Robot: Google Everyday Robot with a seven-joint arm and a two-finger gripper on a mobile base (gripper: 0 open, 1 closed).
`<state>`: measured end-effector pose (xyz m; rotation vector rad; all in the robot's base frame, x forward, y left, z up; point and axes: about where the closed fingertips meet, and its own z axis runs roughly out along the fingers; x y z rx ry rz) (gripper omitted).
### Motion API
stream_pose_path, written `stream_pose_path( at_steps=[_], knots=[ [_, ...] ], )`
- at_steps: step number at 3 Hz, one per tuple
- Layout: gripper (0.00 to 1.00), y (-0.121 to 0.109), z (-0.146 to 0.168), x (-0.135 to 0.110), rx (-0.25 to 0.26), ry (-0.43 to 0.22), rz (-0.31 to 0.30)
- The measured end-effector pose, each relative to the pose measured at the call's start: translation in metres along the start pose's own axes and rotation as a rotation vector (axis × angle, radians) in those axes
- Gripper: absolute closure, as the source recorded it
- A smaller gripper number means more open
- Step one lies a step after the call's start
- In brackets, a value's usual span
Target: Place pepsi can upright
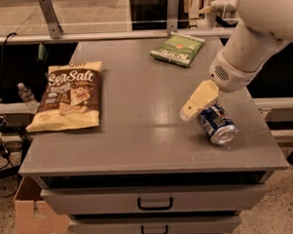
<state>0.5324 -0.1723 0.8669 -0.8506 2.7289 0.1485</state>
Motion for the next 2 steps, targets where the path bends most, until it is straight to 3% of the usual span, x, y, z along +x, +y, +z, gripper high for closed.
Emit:
stream_pose_path(
  at_steps=[1, 2],
  knots=[
    [0.0, 0.001, 0.025, 0.003, 0.017, 0.054, 0.076],
    [0.17, -0.003, 0.036, 0.007, 0.033, 0.07, 0.127]
  ],
)
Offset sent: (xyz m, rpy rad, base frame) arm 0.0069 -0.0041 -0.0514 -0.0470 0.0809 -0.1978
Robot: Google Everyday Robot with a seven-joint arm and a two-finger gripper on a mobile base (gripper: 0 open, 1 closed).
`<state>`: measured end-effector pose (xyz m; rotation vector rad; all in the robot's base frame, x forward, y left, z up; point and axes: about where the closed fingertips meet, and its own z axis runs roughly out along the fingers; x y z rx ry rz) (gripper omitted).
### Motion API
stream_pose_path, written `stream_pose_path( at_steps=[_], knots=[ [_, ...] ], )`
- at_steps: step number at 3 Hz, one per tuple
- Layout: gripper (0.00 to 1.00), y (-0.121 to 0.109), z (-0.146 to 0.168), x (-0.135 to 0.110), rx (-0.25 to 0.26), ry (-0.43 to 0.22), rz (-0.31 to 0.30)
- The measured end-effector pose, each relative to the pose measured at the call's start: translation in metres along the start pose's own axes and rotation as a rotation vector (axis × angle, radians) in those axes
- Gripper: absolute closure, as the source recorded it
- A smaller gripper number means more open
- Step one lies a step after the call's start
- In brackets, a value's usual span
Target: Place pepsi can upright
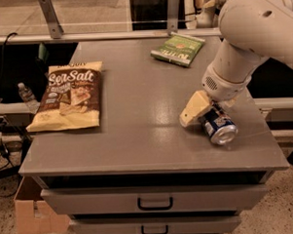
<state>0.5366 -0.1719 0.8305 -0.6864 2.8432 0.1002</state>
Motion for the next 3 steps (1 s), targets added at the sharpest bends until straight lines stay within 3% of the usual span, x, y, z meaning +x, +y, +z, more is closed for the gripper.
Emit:
stream_pose_path(
  at_steps=[2, 3],
  knots=[
    [0.64, -0.004, -0.005, -0.004, -0.006, -0.033, 0.028],
    [0.87, -0.001, -0.022, -0.017, -0.043, -0.13, -0.012]
  ],
)
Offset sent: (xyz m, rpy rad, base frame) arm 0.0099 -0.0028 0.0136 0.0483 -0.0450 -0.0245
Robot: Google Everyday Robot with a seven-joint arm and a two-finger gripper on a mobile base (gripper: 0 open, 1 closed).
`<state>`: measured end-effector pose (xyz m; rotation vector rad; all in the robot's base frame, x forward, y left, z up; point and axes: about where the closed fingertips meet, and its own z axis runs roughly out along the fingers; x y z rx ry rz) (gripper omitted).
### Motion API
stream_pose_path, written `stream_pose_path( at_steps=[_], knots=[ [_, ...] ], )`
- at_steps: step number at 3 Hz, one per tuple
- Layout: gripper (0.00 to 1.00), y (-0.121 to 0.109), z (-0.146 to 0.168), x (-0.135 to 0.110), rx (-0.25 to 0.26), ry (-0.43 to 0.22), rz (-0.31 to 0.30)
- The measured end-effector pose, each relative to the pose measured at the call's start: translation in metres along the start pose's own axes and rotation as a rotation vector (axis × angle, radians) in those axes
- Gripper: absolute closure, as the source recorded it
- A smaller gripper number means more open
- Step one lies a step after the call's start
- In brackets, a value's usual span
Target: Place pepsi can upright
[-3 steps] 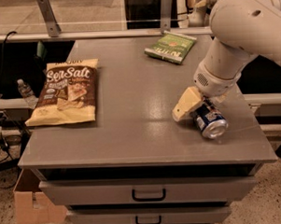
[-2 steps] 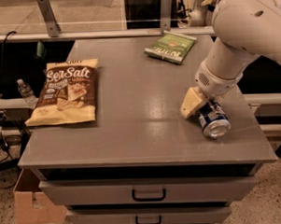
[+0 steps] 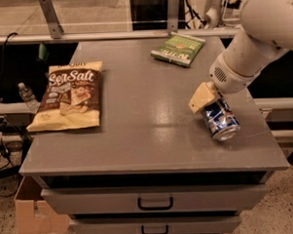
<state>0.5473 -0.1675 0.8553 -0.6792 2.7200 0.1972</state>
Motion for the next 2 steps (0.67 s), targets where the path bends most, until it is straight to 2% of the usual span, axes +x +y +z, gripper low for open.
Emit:
stream_pose_path(
  at_steps=[1, 2],
  knots=[
    [1.0, 0.007, -0.026, -0.025, -0.067, -0.143, -0.085],
    [1.0, 0.016, -0.06, -0.051, -0.153, -0.289, -0.198]
  ],
)
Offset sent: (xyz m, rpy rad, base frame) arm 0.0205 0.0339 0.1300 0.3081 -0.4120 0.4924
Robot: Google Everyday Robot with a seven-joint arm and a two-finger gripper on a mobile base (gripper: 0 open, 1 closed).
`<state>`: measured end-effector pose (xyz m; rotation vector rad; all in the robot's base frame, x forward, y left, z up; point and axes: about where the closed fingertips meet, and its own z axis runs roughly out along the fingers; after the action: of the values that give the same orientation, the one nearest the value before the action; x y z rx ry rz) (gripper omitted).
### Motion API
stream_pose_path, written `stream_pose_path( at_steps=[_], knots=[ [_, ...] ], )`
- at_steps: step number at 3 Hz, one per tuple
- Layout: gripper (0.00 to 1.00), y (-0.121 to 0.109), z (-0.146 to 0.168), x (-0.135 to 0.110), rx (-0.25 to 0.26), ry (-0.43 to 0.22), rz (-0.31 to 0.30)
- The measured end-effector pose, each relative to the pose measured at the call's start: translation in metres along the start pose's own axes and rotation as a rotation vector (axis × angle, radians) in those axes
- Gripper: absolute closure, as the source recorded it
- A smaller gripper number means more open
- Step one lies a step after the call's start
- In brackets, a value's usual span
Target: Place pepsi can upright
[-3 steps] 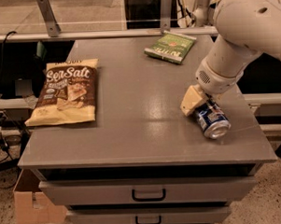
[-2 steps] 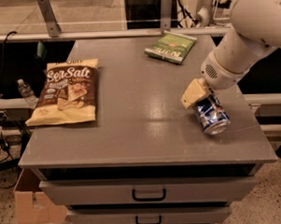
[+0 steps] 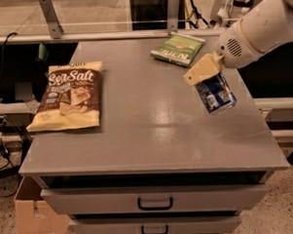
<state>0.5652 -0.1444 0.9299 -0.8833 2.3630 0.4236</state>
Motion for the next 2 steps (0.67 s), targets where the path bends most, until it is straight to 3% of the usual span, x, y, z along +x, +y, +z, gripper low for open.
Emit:
stream_pose_path(
  at_steps=[1, 2],
  knots=[
    [1.0, 0.002, -0.025, -0.033, -0.081, -0.142, -0.122],
    [1.0, 0.004, -0.035, -0.045, -0.078, -0.181, -0.219]
  ],
)
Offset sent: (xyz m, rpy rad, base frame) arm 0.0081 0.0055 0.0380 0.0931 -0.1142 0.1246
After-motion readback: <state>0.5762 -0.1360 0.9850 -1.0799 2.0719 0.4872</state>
